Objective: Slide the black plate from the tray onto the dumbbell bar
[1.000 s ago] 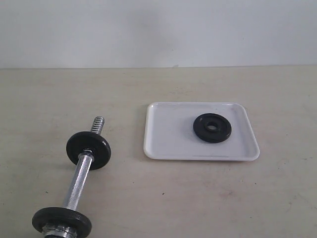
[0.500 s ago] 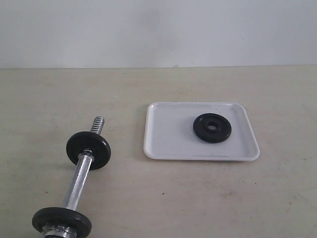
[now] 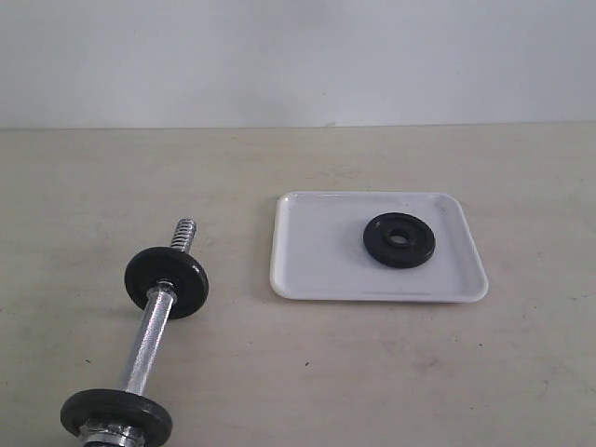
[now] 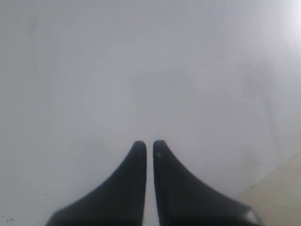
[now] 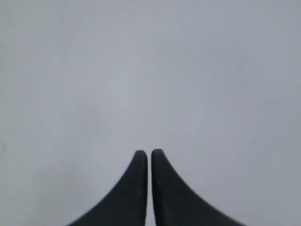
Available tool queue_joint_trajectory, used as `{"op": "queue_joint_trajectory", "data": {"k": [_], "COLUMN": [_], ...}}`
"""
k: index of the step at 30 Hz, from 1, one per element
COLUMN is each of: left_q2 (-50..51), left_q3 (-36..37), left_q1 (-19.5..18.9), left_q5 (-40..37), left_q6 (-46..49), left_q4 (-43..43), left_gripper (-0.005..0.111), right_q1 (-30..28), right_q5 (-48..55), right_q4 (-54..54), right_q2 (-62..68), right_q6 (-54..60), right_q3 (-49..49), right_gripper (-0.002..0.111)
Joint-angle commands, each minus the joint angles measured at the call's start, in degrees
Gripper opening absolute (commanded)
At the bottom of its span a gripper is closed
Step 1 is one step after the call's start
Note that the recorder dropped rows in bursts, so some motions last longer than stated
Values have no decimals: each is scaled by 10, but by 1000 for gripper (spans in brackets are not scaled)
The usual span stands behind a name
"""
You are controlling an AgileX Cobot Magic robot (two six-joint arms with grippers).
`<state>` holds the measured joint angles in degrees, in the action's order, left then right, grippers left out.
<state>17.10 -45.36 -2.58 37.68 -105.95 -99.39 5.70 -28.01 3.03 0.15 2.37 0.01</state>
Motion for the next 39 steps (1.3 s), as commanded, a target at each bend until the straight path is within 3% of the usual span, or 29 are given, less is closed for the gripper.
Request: {"op": "queue_joint_trajectory", "data": {"k": [1,4,7,9,13,17,23,28,34,39], "left_q2": [90,150,190,208,226,226,226,226,226,226], "left_q3": [-54,-100,-139,-159,-178,-195,-217,-217,-217,-217], "left_q1": [-2,-2,-2,-2,-2,-2,-2,-2,-2,-2], "left_q5": [38,66,87,81,39,63,121,122,122,122], "left_q6": [-23,-10,76,141,161,184,248,246,246,246], "left_q4": [-6,-6,-6,-6,-6,-6,-6,35,48,45], "left_gripper": [5,5,5,5,5,5,5,5,5,5], "right_q1": [0,0,0,0,0,0,0,0,0,0], "right_q5": [-187,-255,-303,-336,-377,-288,-49,150,163,156], "right_q4": [1,1,3,4,2,52,283,285,273,273], "right_q2": [-1,-1,-1,-1,-1,-1,-1,14,59,74], "right_q6": [1,1,-28,-97,-291,-378,-390,-391,-389,-414], "right_q3": [0,0,0,0,0,-28,-171,-305,-402,-415], "right_gripper": [1,1,1,1,1,1,1,1,1,1]}}
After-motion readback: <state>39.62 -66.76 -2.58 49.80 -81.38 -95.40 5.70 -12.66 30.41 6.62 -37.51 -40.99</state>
